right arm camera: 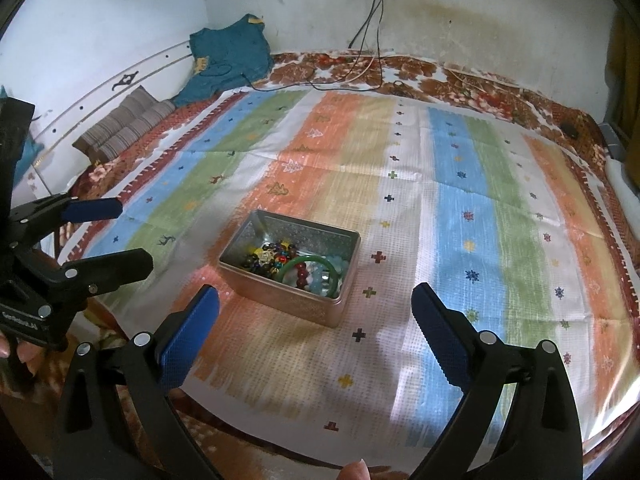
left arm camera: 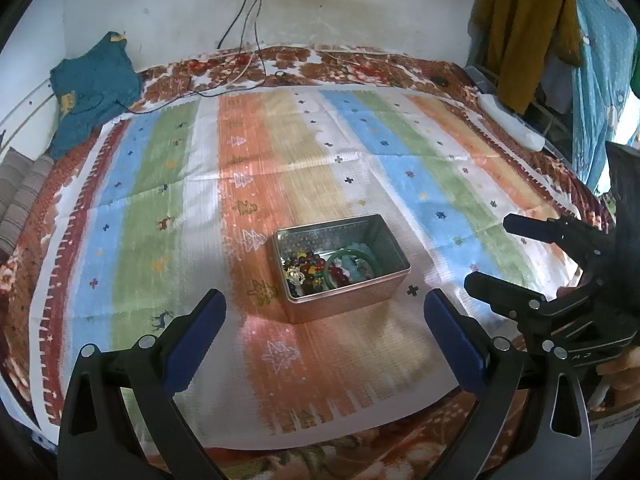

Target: Organize jewelry

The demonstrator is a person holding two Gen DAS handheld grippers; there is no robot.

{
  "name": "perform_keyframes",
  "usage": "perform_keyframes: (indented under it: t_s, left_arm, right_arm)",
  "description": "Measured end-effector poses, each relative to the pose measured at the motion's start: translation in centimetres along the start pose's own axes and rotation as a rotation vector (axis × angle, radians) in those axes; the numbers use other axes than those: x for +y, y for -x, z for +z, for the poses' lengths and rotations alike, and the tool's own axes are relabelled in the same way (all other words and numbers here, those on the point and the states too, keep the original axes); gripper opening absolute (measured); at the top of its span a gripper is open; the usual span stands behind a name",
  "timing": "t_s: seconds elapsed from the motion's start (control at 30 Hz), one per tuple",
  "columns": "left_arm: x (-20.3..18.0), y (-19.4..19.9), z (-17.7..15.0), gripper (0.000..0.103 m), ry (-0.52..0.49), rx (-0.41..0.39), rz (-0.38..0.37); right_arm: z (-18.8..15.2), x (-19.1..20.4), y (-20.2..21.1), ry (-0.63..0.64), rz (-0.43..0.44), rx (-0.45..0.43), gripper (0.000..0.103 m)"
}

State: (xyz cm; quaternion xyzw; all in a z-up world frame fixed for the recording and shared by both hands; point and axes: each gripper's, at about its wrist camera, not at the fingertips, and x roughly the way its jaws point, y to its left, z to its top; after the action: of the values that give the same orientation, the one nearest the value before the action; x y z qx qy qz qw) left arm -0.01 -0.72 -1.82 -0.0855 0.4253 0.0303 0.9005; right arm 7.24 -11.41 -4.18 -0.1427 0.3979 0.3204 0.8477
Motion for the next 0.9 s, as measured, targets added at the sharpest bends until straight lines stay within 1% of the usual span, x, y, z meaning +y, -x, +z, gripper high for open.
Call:
perform_keyframes:
  t_s: [0.27,0.5,0.9]
  left_arm:
    - [-0.1,0.5,-0.1,0.097,-0.006,-0.029,0.015]
    - [-0.2,0.9,-0.1,0.097,-0.008,-0.054,0.036]
    - [-0.7,1.5,-0.3,0.097,-0.032,-0.093,0.046]
  right_arm:
    - [0.1,-0.1,0.5,-0.006,0.008,-0.010,0.098]
    - [0.0,0.1,1.1,-0.014,0.004,-0.033,0.098]
    - [-0.4,0.3,1.7,-0.012,0.004,-0.075,0.098]
